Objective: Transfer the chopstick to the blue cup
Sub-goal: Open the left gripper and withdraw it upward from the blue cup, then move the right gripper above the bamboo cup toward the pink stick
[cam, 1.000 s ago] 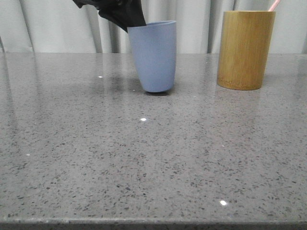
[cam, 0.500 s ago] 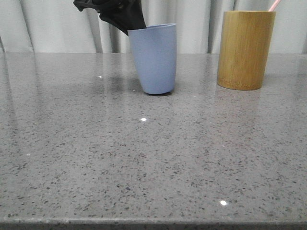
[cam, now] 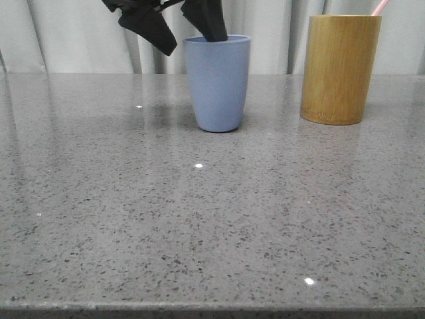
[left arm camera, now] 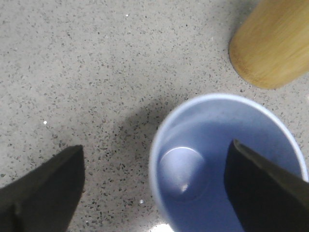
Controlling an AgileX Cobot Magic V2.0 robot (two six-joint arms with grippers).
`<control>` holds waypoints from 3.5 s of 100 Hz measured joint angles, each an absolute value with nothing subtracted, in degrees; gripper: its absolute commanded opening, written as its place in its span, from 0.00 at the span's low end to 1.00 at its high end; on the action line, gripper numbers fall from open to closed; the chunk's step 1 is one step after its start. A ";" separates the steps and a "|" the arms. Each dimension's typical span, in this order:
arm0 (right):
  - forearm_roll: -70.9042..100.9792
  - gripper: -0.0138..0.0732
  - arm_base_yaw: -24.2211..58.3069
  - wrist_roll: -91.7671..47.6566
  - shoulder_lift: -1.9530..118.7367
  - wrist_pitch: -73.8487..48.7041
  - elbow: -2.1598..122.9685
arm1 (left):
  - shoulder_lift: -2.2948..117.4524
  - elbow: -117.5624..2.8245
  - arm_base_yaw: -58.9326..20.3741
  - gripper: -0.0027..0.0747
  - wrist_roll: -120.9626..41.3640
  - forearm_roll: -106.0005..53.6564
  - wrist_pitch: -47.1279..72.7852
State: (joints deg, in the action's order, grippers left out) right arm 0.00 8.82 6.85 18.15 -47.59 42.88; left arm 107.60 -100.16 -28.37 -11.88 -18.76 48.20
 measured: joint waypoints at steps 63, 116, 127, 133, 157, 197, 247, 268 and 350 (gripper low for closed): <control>0.00 0.89 8.82 6.85 18.15 -49.09 42.88 | 90.24 -90.66 -18.58 0.81 -10.01 -18.96 50.57; 0.00 0.89 8.82 6.85 18.15 -48.12 42.88 | 49.07 -50.37 -6.88 0.81 -10.01 -18.61 42.88; 0.00 0.89 8.82 6.85 18.15 -47.26 42.88 | 42.07 -43.84 -6.80 0.81 -10.01 -18.61 42.74; 0.00 0.89 8.82 6.85 18.15 -46.49 42.88 | 39.05 -41.17 -6.80 0.81 -10.01 -18.61 42.64; 1.50 0.89 8.82 6.85 18.15 -37.89 42.29 | 34.07 -34.76 -6.80 0.81 -10.01 -17.98 42.64; 2.95 0.89 8.82 6.85 31.62 -9.25 36.23 | 33.99 -33.87 -6.80 0.81 -10.01 -17.77 42.64; 4.08 0.89 8.82 13.17 62.62 22.39 36.35 | 33.99 -33.90 -6.80 0.81 -10.01 -17.77 42.64; 5.46 0.89 8.82 13.68 72.79 28.32 40.24 | 33.99 -33.90 -6.80 0.81 -10.01 -17.77 42.61; 6.04 0.81 8.82 13.68 82.62 29.62 48.82 | 33.99 -33.90 -6.80 0.81 -10.01 -17.77 42.61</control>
State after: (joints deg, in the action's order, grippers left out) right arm 6.04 8.82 13.68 82.62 29.62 48.82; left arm 33.99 -33.90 -6.80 -10.01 -17.77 42.61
